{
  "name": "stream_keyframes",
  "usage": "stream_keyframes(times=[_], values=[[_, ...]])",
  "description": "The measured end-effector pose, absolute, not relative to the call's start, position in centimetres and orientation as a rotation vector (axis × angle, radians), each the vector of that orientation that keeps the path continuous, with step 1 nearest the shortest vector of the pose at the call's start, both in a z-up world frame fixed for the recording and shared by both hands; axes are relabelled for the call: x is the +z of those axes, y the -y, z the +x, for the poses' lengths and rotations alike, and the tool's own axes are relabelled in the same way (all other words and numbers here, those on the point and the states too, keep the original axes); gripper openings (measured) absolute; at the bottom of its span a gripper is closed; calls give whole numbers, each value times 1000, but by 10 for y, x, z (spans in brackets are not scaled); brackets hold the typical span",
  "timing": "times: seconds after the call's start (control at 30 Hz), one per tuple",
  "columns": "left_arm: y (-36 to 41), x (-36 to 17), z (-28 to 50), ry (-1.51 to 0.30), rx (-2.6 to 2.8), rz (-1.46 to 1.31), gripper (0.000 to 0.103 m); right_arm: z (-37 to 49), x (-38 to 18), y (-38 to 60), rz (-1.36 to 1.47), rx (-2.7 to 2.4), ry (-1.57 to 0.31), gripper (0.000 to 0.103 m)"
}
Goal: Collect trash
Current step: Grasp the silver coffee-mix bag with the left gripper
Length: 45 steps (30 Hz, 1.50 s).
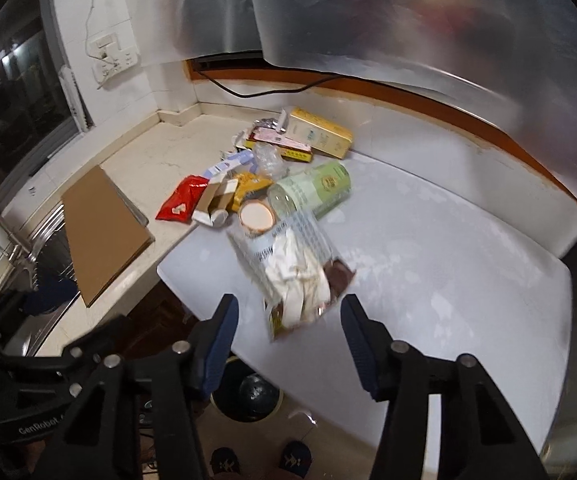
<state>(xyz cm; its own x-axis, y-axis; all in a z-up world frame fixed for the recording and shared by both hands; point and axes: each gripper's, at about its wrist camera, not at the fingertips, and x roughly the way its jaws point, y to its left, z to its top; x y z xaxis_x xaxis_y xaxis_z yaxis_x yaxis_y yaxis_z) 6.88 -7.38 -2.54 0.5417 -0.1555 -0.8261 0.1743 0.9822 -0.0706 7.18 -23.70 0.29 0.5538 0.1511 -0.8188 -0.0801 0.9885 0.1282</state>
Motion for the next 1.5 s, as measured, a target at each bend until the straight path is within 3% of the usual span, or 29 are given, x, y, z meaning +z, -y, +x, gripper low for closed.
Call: stream_keyframes(times=[0.5,0.67,0.77,1.5], values=[[66,-51,105,-1024,-80,-79,80,154,-66,222,-103,347,-1075,25],[64,-56,106,-1036,-68,-102,80,156,-79,219,-149,371,-1080,23],[67,-57,108,-1038,-73,-108,80,155,-75,218,-156,397,-1059,7],[103,-80,152,-1135,-218,-274,80,142,2,288,28,307,-847,4]])
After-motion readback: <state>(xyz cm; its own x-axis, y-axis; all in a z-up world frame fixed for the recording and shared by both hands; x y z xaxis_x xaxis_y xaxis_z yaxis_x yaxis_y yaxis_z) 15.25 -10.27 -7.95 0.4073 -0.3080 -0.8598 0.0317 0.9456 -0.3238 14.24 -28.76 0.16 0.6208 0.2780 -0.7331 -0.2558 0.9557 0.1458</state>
